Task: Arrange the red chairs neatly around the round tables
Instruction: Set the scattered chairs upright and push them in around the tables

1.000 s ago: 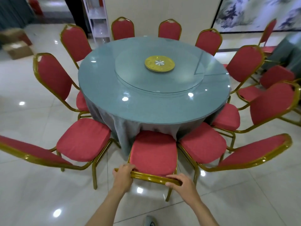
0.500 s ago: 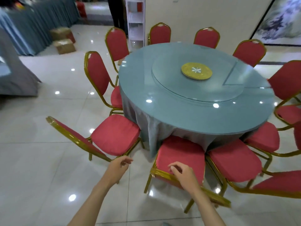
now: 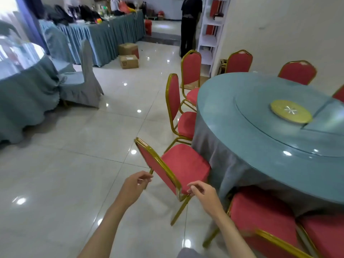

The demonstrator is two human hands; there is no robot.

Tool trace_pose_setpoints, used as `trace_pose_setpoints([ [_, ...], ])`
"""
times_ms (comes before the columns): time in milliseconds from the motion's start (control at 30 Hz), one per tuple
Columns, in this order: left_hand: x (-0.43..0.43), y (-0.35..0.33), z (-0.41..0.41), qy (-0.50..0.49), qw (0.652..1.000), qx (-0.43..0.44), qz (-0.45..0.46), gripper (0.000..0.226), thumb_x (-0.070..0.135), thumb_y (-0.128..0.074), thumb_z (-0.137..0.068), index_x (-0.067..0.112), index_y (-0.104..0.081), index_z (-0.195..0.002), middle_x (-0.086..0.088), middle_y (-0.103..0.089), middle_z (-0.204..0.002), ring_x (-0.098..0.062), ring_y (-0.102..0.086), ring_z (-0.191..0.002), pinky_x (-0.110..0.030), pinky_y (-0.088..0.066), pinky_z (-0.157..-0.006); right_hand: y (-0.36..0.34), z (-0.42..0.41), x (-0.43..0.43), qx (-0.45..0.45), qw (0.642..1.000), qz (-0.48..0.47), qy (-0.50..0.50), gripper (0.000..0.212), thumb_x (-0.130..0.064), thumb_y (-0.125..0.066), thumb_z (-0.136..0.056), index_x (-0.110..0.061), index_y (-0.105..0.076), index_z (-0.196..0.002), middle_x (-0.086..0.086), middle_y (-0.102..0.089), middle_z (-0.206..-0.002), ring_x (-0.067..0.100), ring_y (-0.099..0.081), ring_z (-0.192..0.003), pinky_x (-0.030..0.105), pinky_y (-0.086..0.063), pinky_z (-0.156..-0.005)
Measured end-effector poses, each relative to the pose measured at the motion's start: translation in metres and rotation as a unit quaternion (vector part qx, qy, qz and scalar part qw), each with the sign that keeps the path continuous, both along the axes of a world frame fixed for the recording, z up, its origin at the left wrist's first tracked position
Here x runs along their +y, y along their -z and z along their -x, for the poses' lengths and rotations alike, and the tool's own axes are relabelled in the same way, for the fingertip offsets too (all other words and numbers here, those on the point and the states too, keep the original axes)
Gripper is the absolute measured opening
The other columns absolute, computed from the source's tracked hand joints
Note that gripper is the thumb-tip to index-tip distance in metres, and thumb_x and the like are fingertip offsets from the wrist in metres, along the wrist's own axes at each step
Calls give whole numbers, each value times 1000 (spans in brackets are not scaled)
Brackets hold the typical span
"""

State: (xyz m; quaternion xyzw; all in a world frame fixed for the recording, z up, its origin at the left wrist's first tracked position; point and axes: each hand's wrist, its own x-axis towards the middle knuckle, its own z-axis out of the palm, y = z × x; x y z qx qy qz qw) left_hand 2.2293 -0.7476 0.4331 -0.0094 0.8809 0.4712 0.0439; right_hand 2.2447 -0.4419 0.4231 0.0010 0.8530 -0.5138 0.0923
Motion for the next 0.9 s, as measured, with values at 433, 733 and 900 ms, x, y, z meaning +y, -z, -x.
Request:
trace_pose_setpoints([
  [433, -38, 4, 142, 4, 1000, 21, 21, 41, 2, -59, -99, 38, -63, -119, 21, -66, -108, 0, -63, -104, -15, -53, -86, 26, 130, -72, -42, 998, 18, 42, 16, -21, -60, -103, -29, -74, -102, -12, -77, -91, 5, -73, -90, 27, -60, -84],
  [733, -55, 20, 228, 126, 985, -57, 105, 82, -19, -48, -88, 36, -43, -149, 14, -53, -134, -1, -44, -129, -22, -39, -110, 59, 183, -82, -115, 989, 26, 93, 16, -23, -61, -103, -32, -73, -102, -17, -76, -92, 2, -71, -92, 22, -60, -84],
  [900, -61, 41, 259, 195, 970, -74, 124, 75, -18, -48, -87, 31, -51, -144, 11, -53, -121, -8, -51, -121, -27, -45, -110, 66, 199, -88, -137, 984, 24, 115, 15, -25, -60, -103, -34, -73, -105, -17, -76, -93, -2, -71, -93, 19, -58, -83],
])
